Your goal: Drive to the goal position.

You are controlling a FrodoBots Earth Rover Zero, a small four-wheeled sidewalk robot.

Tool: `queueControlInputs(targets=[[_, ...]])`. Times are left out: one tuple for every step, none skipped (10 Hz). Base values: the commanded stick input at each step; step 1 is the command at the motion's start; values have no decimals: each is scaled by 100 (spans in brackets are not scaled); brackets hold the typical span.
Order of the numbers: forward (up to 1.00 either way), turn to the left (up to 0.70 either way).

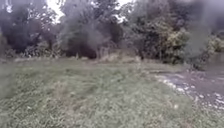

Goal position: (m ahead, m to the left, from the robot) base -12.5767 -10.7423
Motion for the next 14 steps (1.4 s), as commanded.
queueControlInputs(targets=[[45,-27],[45,-27],[45,-27],[45,-27],[45,-27],[45,-27],[45,-27],[45,-27],[45,-27],[45,-27],[45,-27],[45,-27],[45,-27],[45,-27]])
